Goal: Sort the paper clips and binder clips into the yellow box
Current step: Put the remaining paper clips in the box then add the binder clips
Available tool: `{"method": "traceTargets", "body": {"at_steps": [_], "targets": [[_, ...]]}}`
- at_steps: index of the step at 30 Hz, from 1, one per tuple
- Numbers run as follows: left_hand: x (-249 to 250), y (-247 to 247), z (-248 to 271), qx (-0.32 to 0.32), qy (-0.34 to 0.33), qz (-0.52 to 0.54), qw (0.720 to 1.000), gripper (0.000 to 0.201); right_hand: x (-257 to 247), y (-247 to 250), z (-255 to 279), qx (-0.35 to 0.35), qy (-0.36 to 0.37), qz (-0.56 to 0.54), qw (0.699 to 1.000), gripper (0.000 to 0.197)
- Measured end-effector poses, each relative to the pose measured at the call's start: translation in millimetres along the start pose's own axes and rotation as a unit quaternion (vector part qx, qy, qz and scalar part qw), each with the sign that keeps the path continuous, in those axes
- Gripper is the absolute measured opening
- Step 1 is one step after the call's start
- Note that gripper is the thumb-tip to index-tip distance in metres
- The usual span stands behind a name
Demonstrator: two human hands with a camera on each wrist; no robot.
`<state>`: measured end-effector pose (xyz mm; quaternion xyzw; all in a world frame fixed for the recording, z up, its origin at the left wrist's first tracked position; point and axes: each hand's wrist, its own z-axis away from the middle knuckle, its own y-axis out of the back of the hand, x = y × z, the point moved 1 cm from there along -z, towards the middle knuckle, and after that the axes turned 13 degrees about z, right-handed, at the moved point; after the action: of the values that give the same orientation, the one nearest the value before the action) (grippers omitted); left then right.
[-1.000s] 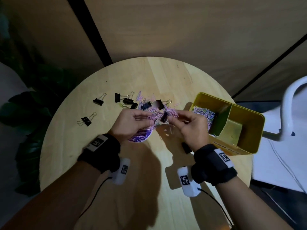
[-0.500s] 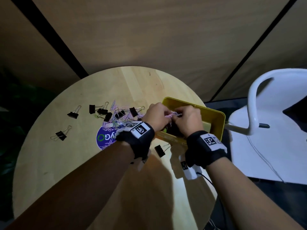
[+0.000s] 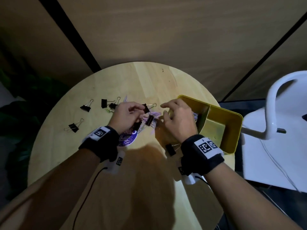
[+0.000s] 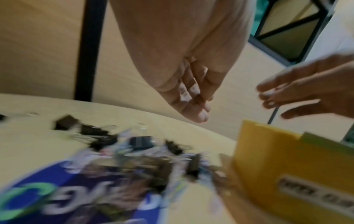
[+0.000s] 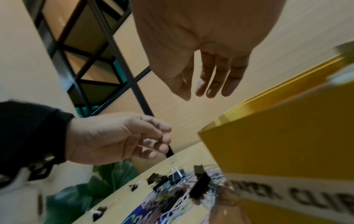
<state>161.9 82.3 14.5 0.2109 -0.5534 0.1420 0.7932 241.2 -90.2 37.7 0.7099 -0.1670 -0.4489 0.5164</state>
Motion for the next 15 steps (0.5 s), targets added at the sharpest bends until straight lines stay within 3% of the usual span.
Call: {"method": "traceTargets", "body": {"at_steps": [5,8,11,15], "targets": [[-38.4,63.4,6.2,0.042,0.014,-0.143,0.989,0.025,-29.6,-48.4,0.6,-0.125,0.151,0.049,0.979,0.027],[-56.8,74.1,11.7,-0.027,-0.013,-0.219,0.975,0.034,-35.3,-81.2,7.3,-0.217,0.246,0.12,0.937,0.038],[-81.2,75.0,14.6,-0.101,-0.037,-0.328,0.939,0.057,-37.5,-106.6,11.2,-0.299,0.244,0.225,0.895,0.05],[-115.6,75.7,25.6,-0.154,-0.08,-0.427,0.887,0.052,-35.6,-119.7,7.8,-0.308,0.193,0.277,0.89,0.066]]}}
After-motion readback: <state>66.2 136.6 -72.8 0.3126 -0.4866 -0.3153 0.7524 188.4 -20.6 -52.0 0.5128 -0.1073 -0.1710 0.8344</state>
